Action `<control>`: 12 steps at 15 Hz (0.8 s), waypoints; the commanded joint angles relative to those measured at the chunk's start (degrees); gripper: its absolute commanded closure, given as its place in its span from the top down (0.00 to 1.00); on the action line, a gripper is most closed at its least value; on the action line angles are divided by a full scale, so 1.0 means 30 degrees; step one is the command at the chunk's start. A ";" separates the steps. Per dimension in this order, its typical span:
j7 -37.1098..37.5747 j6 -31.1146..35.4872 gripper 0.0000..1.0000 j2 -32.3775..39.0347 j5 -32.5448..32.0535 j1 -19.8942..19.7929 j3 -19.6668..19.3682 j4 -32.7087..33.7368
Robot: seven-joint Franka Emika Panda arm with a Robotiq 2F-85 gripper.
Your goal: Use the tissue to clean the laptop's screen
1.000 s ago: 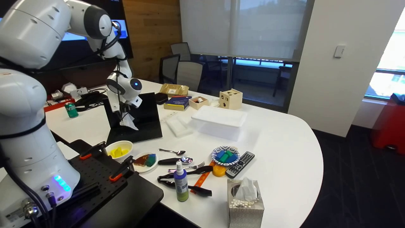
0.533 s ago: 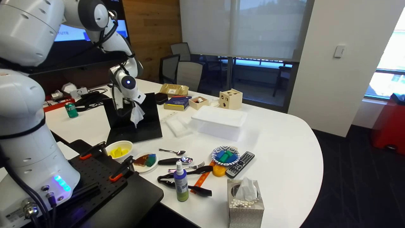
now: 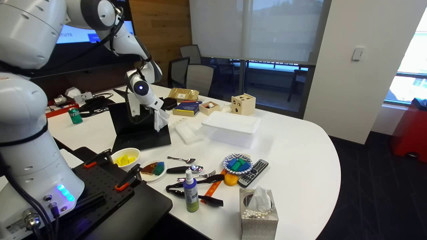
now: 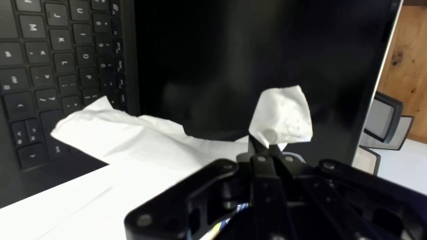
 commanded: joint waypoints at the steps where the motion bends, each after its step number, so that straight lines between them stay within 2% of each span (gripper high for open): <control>1: 0.3018 -0.0198 0.00 0.0318 -0.1884 0.2062 -0.1569 0.0329; 6: 0.8998 -0.0560 0.00 0.1128 -0.8242 0.3728 -0.1769 0.0263; 7: 0.9455 -0.0070 0.00 0.1327 -0.9341 0.3120 -0.0705 0.0334; 12: 1.2290 -0.0307 0.00 0.1088 -1.3468 0.4108 -0.0325 -0.0319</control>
